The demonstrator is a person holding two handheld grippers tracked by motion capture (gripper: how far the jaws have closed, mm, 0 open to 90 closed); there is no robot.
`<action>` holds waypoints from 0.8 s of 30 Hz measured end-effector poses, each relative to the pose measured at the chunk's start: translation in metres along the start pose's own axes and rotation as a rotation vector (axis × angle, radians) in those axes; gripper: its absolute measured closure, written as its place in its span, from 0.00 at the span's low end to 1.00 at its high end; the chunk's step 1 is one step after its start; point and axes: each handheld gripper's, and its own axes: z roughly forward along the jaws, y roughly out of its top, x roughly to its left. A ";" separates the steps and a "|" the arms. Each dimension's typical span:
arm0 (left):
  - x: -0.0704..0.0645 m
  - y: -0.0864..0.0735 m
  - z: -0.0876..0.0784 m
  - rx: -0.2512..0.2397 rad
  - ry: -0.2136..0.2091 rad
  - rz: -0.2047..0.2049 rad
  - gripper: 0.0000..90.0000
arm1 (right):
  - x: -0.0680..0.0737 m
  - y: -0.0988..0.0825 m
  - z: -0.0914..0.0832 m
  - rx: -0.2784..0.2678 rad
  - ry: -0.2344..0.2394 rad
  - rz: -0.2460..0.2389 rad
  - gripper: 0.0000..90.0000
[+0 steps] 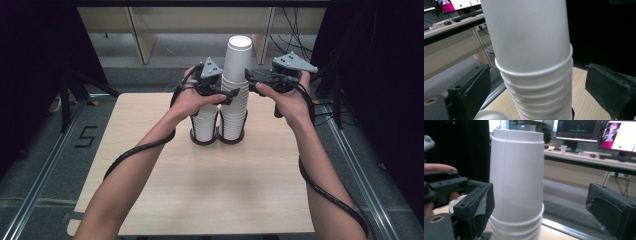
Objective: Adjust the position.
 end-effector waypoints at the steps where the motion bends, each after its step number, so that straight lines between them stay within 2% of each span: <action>1: 0.000 0.000 0.002 0.008 -0.005 0.002 0.07 | 0.000 0.003 0.003 0.005 0.006 0.000 0.10; 6: 0.000 -0.003 0.010 0.049 -0.011 -0.001 0.07 | 0.003 0.013 0.013 0.018 0.025 0.000 0.10; 9: 0.003 -0.005 0.013 0.048 -0.010 -0.009 0.08 | 0.008 0.018 0.020 0.038 0.034 -0.011 0.10; 14: 0.004 -0.005 0.020 0.050 -0.025 -0.055 0.10 | 0.012 0.022 0.034 0.066 0.040 -0.018 0.10; 17: 0.004 -0.006 0.022 0.057 -0.020 -0.052 0.10 | 0.014 0.024 0.043 0.081 0.042 -0.012 0.10; 18: 0.004 -0.006 0.022 0.057 -0.020 -0.052 0.10 | 0.014 0.024 0.045 0.077 0.047 -0.025 0.10; 21: 0.007 -0.006 0.021 0.033 -0.039 -0.090 0.10 | 0.016 0.025 0.047 0.074 0.053 -0.012 0.11; 22: 0.008 -0.006 0.020 0.015 -0.048 -0.113 0.11 | 0.017 0.026 0.050 0.067 0.055 -0.014 0.11; 23: 0.011 -0.006 0.018 -0.002 -0.064 -0.154 0.12 | 0.017 0.026 0.051 0.069 0.054 -0.013 0.11; 24: 0.011 -0.006 0.018 -0.002 -0.064 -0.154 0.12 | 0.017 0.025 0.052 0.070 0.058 -0.016 0.11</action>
